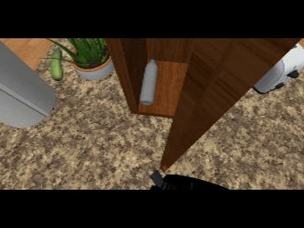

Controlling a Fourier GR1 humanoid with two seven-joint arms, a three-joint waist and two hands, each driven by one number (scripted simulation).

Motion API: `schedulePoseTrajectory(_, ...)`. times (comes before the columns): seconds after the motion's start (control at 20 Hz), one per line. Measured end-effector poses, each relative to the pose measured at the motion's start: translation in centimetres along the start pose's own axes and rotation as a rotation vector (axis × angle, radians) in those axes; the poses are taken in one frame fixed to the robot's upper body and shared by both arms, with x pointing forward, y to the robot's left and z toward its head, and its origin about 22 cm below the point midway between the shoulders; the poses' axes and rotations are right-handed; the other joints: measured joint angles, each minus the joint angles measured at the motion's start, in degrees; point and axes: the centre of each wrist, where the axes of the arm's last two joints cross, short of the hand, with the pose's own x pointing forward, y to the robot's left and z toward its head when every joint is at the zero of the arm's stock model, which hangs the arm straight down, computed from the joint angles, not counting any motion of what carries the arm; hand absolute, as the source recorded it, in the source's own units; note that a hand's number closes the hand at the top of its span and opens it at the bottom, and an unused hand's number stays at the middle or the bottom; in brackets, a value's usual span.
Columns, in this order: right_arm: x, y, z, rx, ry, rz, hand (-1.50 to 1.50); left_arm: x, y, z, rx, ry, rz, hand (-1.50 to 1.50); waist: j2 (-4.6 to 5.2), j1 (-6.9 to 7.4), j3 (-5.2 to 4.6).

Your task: Pick up the bottled water, place it into the cabinet and close the cabinet

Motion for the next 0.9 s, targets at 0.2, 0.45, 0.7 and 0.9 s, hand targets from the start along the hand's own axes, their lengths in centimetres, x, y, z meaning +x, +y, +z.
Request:
schedulePoseTrajectory(0.2, 1.5, 1.1, -4.4, 0.139, 0.037, -0.017, 1.50, 0.5, 1.0, 0.7, 0.000, -0.008, 0.002, -1.50, 0.38, 0.35, 0.28)
schedulePoseTrajectory(0.45, 3.6, 0.3, -9.1, 0.217, 0.083, -0.036, 1.50, 1.4, 2.2, 2.4, 0.019, -0.012, 0.003, -1.50, 0.56, -1.10, 0.60)
schedulePoseTrajectory(0.7, 4.0, -2.3, -11.7, 0.185, 0.129, -0.139, 1.50, 2.3, 2.7, 4.3, 0.050, -0.018, -0.004, -1.50, 0.64, -2.94, 0.77)
schedulePoseTrajectory(0.9, 2.6, -4.7, -12.5, 0.154, 0.154, -0.212, 1.50, 2.6, 2.9, 5.6, 0.070, -0.013, -0.011, -1.50, 0.68, -4.08, 0.83)
